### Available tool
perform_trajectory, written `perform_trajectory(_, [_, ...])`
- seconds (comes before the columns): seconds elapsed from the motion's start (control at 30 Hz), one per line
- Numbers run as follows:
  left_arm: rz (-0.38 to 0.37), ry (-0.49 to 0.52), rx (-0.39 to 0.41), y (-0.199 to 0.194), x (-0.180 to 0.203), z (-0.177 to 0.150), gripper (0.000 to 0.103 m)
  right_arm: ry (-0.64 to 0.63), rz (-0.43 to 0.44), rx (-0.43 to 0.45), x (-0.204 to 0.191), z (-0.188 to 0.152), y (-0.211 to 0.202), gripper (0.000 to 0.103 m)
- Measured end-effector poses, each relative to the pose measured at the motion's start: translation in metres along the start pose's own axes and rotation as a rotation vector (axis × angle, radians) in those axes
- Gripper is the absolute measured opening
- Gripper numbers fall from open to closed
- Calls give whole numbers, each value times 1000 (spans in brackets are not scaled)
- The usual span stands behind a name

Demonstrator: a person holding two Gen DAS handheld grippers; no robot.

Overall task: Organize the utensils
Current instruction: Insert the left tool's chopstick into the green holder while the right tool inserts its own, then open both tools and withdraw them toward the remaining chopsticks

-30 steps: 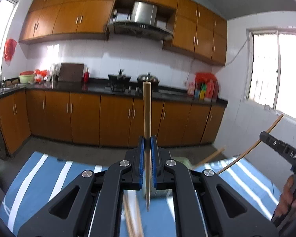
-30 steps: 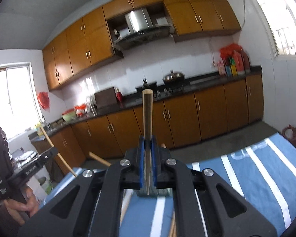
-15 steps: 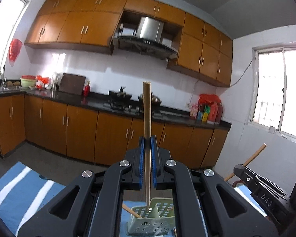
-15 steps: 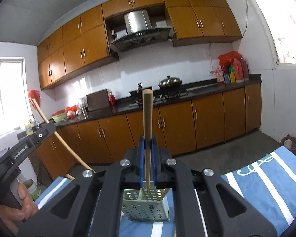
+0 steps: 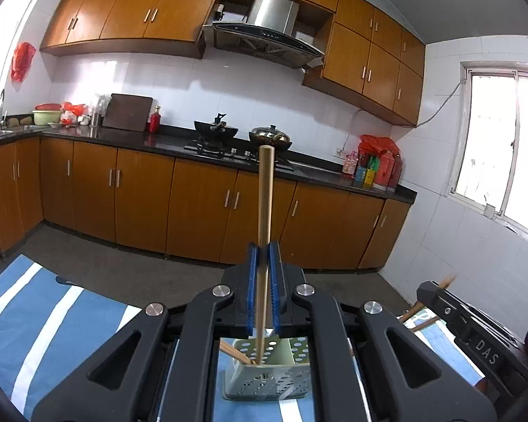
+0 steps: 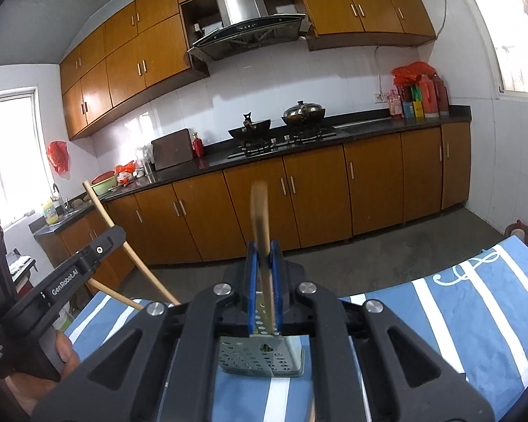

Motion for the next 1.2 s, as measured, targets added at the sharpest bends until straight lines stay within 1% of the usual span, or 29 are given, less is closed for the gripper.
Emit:
perform_trajectory(0.1, [2, 10, 6, -4, -1, 3, 8, 4, -4, 6, 2, 1, -4, 16])
perform_trajectory(0.17, [6, 14, 8, -6, -1, 6, 11, -2, -7, 13, 1, 3, -9, 17])
perform_trajectory(0.2, [7, 14, 10, -8, -1, 7, 14, -4, -8, 17, 1, 3, -11, 17])
perform_trajectory(0.27, [14, 16, 19, -12, -1, 10, 27, -7, -12, 25, 1, 5, -17, 18])
perform_trajectory(0.43, [26, 22, 34, -25, -4, 19, 28, -7, -23, 48, 3, 11, -39, 18])
perform_trajectory(0.57, [31, 25, 47, -46, -11, 24, 28, -7, -33, 58, 10, 10, -66, 18])
perform_trajectory(0.7, [53, 43, 22, -70, -25, 16, 28, -17, -68, 32, 23, -8, -94, 23])
perform_trajectory(0.77, [71, 58, -13, -80, -33, 5, 28, -33, -99, -14, 31, -28, -102, 23])
perform_trajectory(0.83, [90, 73, -63, -91, -44, -12, 28, -34, -120, -74, 38, -48, -103, 23])
perform_trajectory(0.9, [114, 87, -117, -98, -53, -31, 28, -23, -137, -175, 47, -81, -98, 23])
perform_trajectory(0.93, [130, 99, -157, -102, -60, -45, 28, -22, -147, -211, 50, -93, -96, 23])
perform_trajectory(1.0, [143, 109, -215, -107, -68, -64, 28, -7, -154, -321, 57, -129, -89, 22])
perform_trajectory(1.03, [146, 116, -255, -110, -72, -79, 28, 1, -155, -353, 56, -139, -86, 21])
perform_trajectory(1.1, [159, 131, -295, -117, -76, -96, 28, 30, -154, -428, 59, -165, -81, 18])
perform_trajectory(1.17, [165, 135, -335, -124, -82, -114, 28, 49, -148, -477, 60, -182, -78, 16])
perform_trajectory(1.2, [165, 131, -349, -127, -83, -121, 28, 50, -147, -488, 60, -188, -78, 16])
Point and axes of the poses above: each gripper's, at about its wrist camera, not at the fingertips, and y roughly the way its jaws point, x to its right, z to its top, the point moved 1 cm from there along y, roughly the way its jaws point, and after that the axes turned 13 degrees about x, right-handed, at the moved point
